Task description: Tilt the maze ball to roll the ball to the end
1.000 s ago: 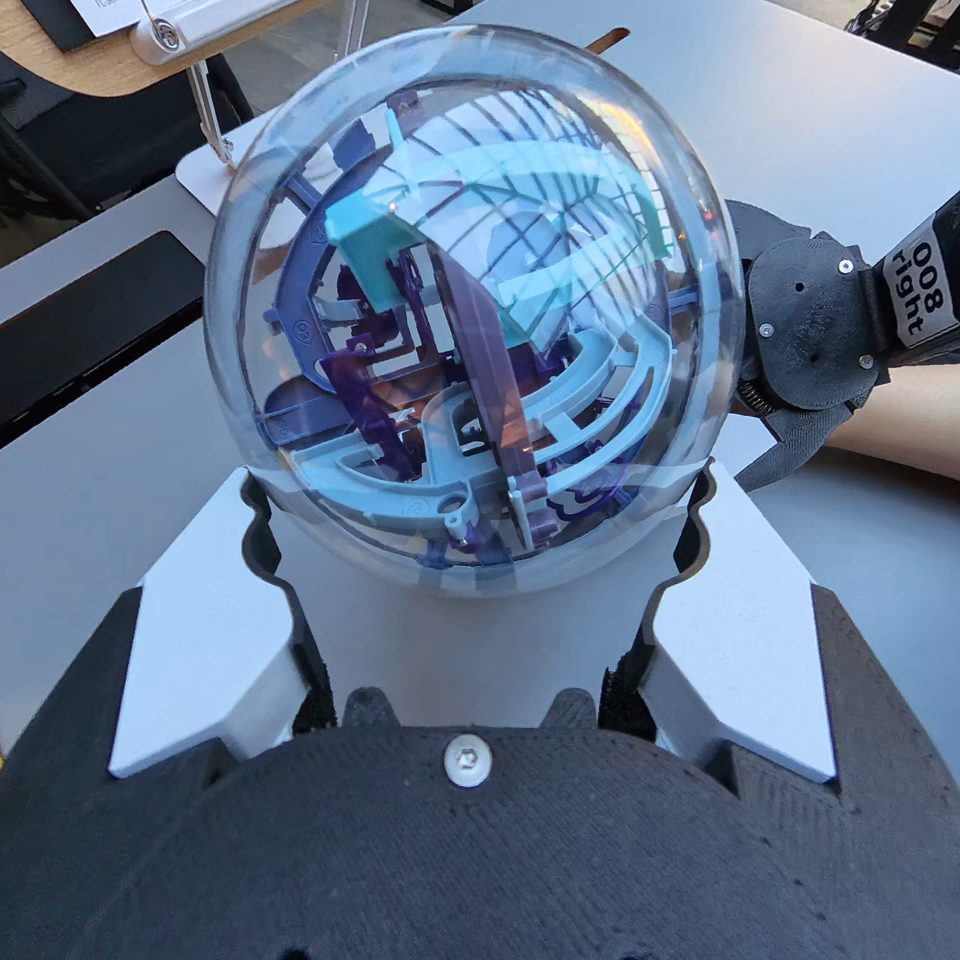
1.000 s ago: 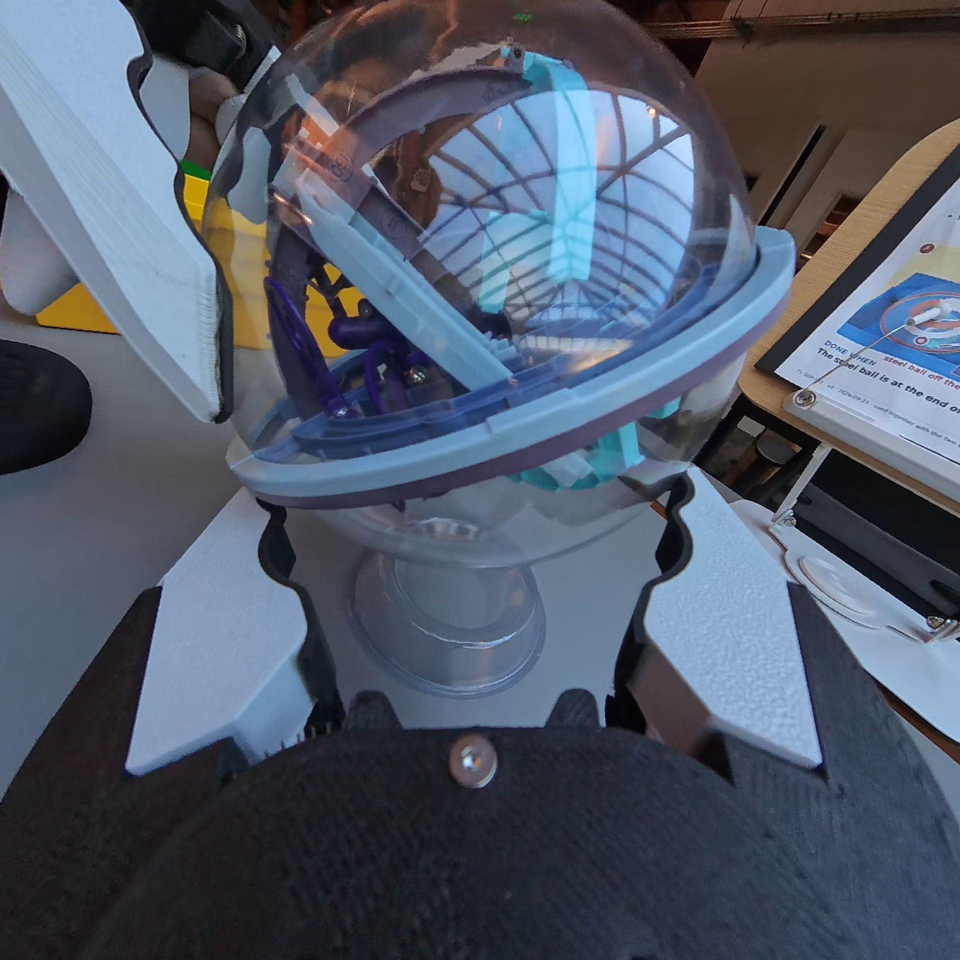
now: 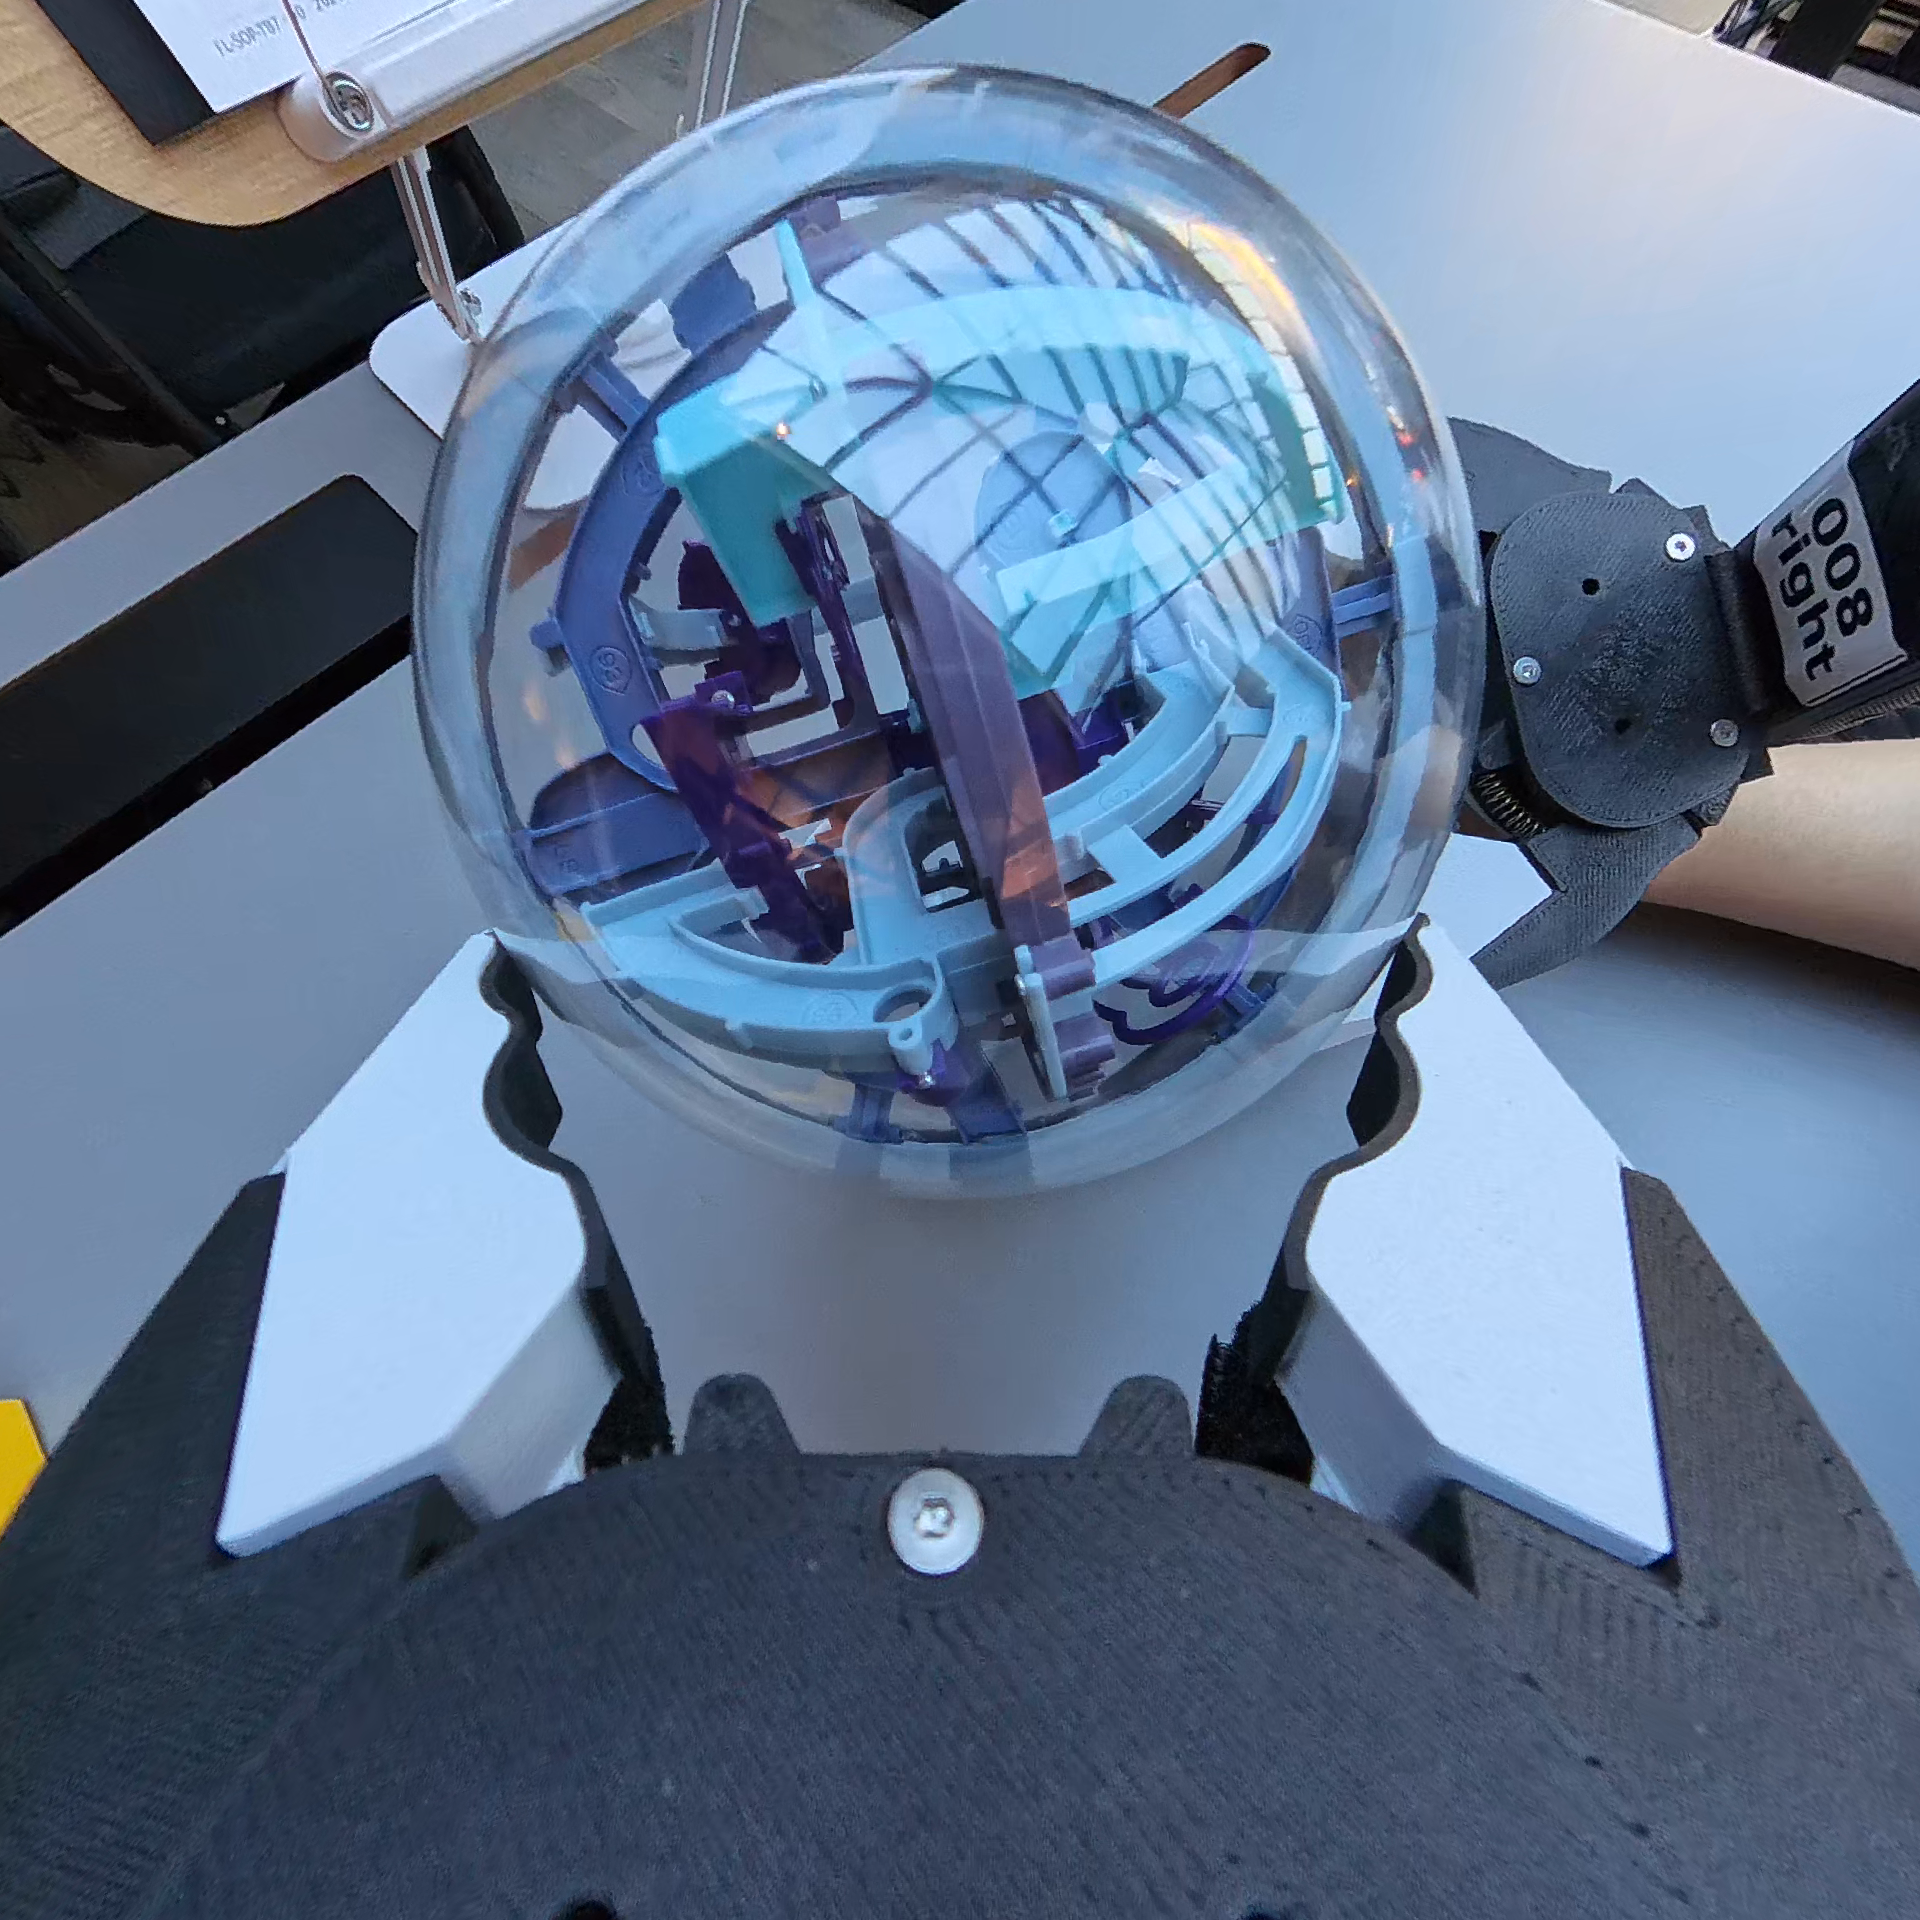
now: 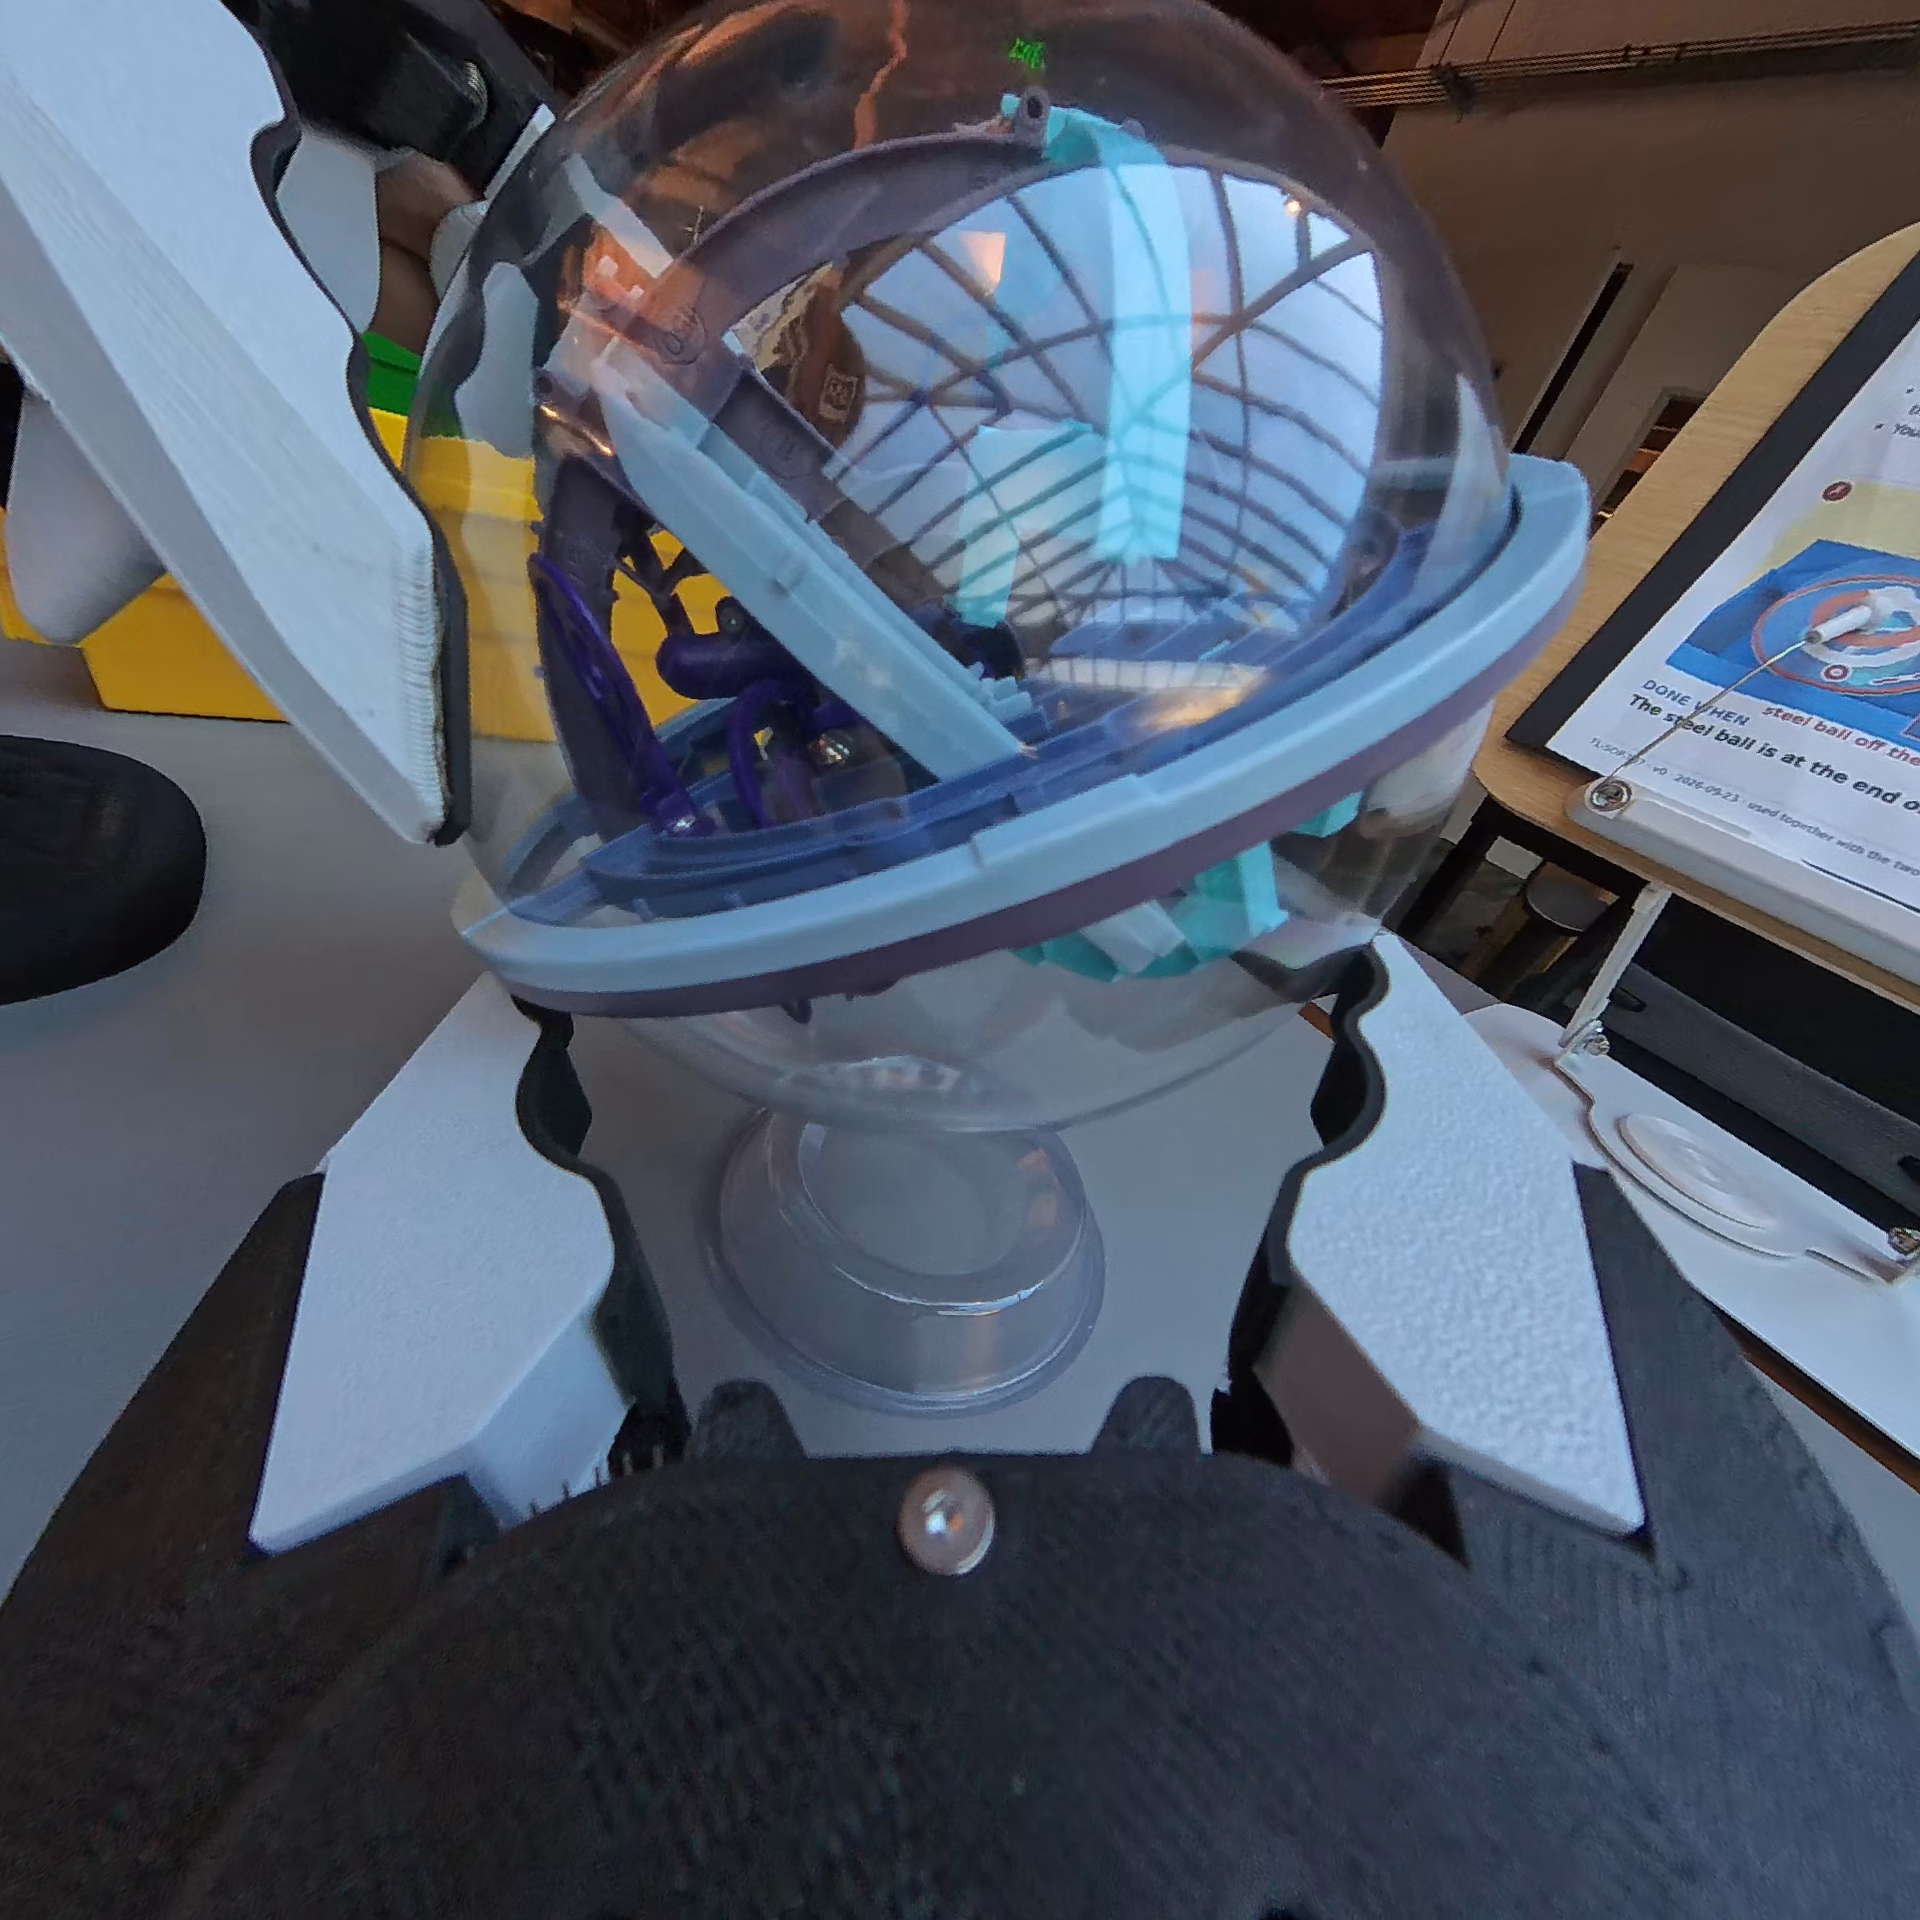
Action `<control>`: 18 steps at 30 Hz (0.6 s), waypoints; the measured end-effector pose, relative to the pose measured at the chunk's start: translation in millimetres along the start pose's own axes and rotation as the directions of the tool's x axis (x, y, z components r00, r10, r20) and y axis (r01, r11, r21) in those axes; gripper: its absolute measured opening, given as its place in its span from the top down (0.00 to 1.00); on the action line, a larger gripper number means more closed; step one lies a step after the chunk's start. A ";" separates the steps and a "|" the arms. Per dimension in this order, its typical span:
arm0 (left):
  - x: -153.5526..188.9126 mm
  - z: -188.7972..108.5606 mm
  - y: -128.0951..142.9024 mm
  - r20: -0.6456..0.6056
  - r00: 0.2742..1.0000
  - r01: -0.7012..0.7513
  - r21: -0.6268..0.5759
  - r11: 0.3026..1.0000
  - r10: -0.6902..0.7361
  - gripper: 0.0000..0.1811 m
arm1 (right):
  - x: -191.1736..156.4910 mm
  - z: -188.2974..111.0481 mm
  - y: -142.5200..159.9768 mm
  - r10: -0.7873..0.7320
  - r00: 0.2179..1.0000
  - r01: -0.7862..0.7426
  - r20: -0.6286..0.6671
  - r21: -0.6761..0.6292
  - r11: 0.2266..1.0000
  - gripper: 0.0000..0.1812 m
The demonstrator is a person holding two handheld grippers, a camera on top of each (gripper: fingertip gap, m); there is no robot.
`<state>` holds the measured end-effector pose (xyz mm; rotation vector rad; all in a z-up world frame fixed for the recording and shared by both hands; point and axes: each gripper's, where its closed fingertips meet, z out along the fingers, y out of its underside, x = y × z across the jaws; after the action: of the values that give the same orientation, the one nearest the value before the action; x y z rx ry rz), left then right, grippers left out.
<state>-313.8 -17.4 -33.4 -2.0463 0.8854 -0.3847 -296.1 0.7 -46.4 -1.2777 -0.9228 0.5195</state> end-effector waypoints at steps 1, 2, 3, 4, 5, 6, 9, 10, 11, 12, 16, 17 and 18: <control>-0.1 0.1 0.0 -0.001 1.000 0.001 0.000 1.000 -0.001 0.15 | 0.0 0.1 0.1 0.002 1.000 -0.002 0.000 0.000 1.000 0.20; -0.2 0.2 0.0 -0.001 1.000 0.000 0.001 1.000 0.000 0.15 | 0.0 0.1 0.3 0.002 1.000 -0.002 -0.001 0.000 1.000 0.20; -0.4 0.4 0.2 -0.001 1.000 0.000 0.002 1.000 0.000 0.15 | 0.1 0.3 0.7 0.002 1.000 -0.002 -0.001 -0.002 1.000 0.20; -0.7 0.8 0.6 0.000 1.000 0.000 0.003 1.000 0.000 0.15 | 0.0 0.6 1.4 0.002 1.000 -0.002 0.000 -0.005 1.000 0.20; -1.0 1.4 1.4 0.000 1.000 0.000 0.002 1.000 0.000 0.15 | -0.1 0.8 2.5 0.000 1.000 0.000 0.000 -0.010 1.000 0.20; -1.3 2.0 2.5 0.000 1.000 0.001 0.001 1.000 -0.001 0.15 | -0.4 1.2 3.9 -0.001 1.000 0.001 0.000 -0.016 1.000 0.20; -2.3 4.4 6.3 -0.003 1.000 0.009 -0.007 1.000 -0.009 0.15 | -1.4 2.2 8.5 0.000 1.000 0.000 0.005 -0.034 0.999 0.20; -2.6 4.9 7.2 -0.004 1.000 0.012 -0.008 1.000 -0.012 0.15 | -1.5 2.3 9.5 0.000 1.000 0.000 0.005 -0.039 0.999 0.20; -3.0 5.4 8.0 -0.005 1.000 0.013 -0.010 1.000 -0.013 0.15 | -1.7 2.8 10.6 0.000 1.000 0.000 0.005 -0.045 0.999 0.20; -3.3 5.8 8.8 -0.003 1.000 0.013 -0.012 1.000 -0.013 0.15 | -1.9 3.3 11.8 0.001 1.000 0.000 0.006 -0.051 0.999 0.20; -4.5 7.5 10.5 0.001 1.000 0.018 -0.013 1.000 -0.018 0.15 | -2.1 4.4 14.9 0.006 1.000 -0.005 0.013 -0.062 0.998 0.20; -4.7 8.0 10.8 0.000 1.000 0.021 -0.013 1.000 -0.021 0.15 | -2.2 4.6 15.7 0.009 1.000 -0.008 0.014 -0.065 0.998 0.21; -4.9 8.6 11.1 -0.001 1.000 0.023 -0.013 1.000 -0.023 0.15 | -2.2 4.7 16.5 0.013 1.000 -0.012 0.015 -0.067 0.998 0.21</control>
<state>-317.5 -13.2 -47.2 -2.0697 0.8679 -0.3937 -298.7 5.9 -62.7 -1.3419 -0.9527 0.5129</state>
